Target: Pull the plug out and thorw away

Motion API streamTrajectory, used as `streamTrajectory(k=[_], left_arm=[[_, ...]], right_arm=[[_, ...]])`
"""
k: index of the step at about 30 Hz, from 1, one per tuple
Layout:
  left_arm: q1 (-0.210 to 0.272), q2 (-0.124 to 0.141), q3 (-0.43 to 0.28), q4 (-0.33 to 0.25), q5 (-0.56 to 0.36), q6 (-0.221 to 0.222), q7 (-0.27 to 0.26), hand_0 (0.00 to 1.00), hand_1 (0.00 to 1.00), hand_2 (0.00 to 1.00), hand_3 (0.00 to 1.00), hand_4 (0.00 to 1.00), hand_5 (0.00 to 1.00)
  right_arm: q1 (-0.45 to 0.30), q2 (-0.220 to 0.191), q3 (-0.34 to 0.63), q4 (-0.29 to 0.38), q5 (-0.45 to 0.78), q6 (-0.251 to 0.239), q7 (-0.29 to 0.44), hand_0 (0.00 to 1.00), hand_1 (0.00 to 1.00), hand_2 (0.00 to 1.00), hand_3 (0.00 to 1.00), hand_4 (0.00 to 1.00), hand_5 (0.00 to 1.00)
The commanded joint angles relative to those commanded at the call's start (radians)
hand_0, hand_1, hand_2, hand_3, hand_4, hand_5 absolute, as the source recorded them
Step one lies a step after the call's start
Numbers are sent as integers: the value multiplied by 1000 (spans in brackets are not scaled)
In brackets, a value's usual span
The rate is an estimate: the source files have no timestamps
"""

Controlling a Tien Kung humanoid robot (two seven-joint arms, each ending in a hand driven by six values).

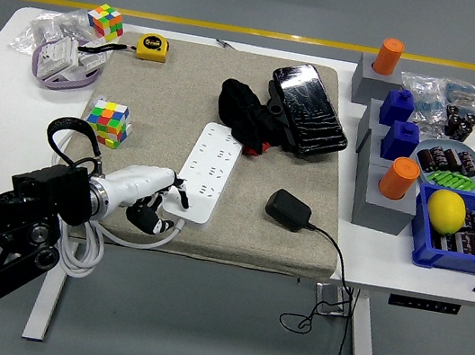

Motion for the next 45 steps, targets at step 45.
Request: streamTrajectory(k=[45], left_arm=[[-2, -12, 20, -1, -23, -21, 31, 82, 84, 132, 739, 718, 2]], right_arm=[[-3, 1, -3, 2, 3, -2, 0, 566, 650, 670, 570, 970, 491]])
